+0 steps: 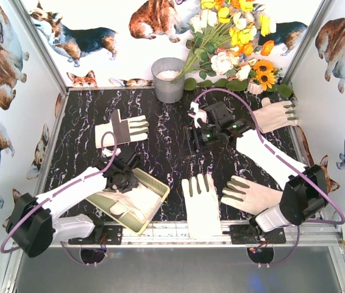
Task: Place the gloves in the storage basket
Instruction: Adjust the glove in the bin.
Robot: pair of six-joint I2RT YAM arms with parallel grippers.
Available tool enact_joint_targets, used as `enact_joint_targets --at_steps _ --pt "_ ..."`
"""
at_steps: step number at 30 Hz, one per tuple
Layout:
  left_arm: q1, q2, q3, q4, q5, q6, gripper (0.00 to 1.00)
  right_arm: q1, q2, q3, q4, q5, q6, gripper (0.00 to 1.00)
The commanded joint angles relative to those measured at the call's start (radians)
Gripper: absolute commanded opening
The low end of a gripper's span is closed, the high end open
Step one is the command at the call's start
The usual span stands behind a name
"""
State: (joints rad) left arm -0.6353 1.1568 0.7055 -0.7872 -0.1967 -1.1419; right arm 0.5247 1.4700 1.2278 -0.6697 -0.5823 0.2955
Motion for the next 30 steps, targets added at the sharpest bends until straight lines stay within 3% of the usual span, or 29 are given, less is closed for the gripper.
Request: enact_joint_targets --at_steps 1,12,16,21,30 --pt "0.008 0.052 -0.025 0.104 0.053 0.031 0.18 -0.026 -0.051 -0.012 0.069 0.017 0.014 0.6" --pt "0.008 0.08 -0.128 0.295 0.036 -0.013 0.17 -0.035 -0.039 0.018 0.094 0.027 0.035 0.6" --pt "0.008 0.044 -0.117 0.292 0.02 -0.019 0.2 -0.037 -0.042 0.018 0.085 0.031 0.032 0.6" --pt "0.012 -0.047 -0.028 0.125 0.007 0.023 0.35 -0.038 -0.046 0.01 0.085 0.035 0.033 0.6" --pt "0.017 -0.056 0.108 -0.272 0.106 0.174 0.38 -0.042 -0.042 -0.006 0.099 0.029 0.035 0.6"
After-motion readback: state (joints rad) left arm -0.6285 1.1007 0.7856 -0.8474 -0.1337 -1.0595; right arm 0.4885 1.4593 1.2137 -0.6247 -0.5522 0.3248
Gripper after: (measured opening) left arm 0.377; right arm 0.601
